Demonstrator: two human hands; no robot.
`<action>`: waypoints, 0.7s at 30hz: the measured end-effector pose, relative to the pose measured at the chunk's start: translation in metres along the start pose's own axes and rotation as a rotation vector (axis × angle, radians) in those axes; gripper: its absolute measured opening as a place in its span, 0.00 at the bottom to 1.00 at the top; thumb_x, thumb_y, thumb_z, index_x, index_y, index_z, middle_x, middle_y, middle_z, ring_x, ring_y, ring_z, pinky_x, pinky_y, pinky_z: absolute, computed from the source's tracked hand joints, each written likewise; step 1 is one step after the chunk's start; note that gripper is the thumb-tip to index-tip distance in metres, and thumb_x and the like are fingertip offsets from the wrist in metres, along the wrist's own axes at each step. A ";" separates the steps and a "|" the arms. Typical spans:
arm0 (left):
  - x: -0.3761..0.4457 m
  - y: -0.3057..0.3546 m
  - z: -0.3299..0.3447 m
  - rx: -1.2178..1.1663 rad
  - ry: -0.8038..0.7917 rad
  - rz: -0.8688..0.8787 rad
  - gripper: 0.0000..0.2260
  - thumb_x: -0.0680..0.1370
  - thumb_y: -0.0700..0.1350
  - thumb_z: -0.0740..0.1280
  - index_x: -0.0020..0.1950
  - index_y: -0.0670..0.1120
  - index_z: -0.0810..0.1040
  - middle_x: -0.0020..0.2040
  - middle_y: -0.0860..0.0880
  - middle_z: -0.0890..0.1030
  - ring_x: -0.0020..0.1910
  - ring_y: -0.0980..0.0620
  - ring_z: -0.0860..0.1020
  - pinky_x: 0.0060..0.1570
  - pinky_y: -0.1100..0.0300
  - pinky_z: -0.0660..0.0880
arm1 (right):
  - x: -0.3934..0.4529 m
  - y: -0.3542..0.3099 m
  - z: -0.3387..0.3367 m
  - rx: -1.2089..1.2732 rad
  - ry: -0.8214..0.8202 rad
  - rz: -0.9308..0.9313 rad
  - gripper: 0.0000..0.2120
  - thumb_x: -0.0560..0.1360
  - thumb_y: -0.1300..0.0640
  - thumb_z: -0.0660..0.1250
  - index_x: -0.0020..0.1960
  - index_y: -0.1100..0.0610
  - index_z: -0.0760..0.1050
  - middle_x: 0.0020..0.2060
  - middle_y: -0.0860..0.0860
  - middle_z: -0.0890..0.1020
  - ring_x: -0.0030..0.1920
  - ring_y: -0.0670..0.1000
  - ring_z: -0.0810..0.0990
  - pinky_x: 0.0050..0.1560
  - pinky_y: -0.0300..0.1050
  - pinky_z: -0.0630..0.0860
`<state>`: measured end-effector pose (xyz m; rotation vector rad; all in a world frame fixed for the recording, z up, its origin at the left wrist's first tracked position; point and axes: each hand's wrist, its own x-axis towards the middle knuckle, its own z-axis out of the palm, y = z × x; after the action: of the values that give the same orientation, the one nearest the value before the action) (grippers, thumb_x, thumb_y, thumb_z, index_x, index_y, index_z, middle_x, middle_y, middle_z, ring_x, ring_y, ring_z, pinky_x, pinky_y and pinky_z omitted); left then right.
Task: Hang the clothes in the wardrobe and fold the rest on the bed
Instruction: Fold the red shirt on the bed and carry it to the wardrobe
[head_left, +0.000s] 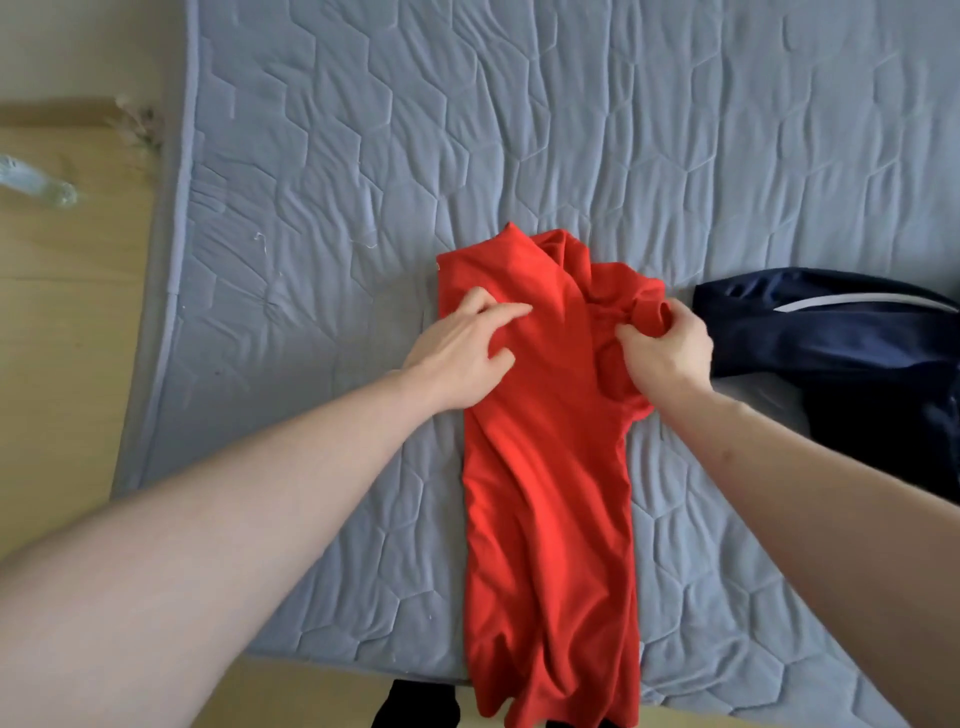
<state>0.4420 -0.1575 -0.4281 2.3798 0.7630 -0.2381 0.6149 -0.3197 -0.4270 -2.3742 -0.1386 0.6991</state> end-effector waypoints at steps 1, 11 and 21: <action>0.003 0.002 0.000 0.008 -0.072 0.004 0.27 0.78 0.48 0.64 0.77 0.60 0.68 0.61 0.53 0.72 0.51 0.52 0.79 0.56 0.51 0.77 | -0.007 -0.004 -0.001 0.048 0.064 -0.088 0.08 0.71 0.54 0.71 0.50 0.49 0.80 0.41 0.43 0.83 0.47 0.46 0.83 0.50 0.41 0.75; 0.001 -0.005 -0.017 -0.155 0.261 -0.322 0.16 0.71 0.34 0.59 0.44 0.50 0.84 0.47 0.52 0.85 0.49 0.47 0.82 0.51 0.52 0.78 | -0.076 -0.003 0.052 -0.369 -0.557 -0.610 0.25 0.75 0.61 0.71 0.71 0.59 0.76 0.63 0.57 0.81 0.64 0.57 0.79 0.66 0.43 0.70; -0.099 -0.037 0.021 -0.313 0.137 -0.544 0.09 0.77 0.41 0.69 0.57 0.46 0.80 0.53 0.49 0.84 0.52 0.49 0.81 0.54 0.58 0.74 | -0.110 0.026 0.014 -0.238 -0.258 -0.573 0.34 0.69 0.64 0.69 0.74 0.48 0.73 0.70 0.48 0.73 0.66 0.53 0.72 0.63 0.42 0.69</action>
<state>0.3398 -0.1925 -0.4293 1.8715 1.3983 -0.1610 0.5122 -0.3620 -0.4025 -2.2755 -1.0159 0.7240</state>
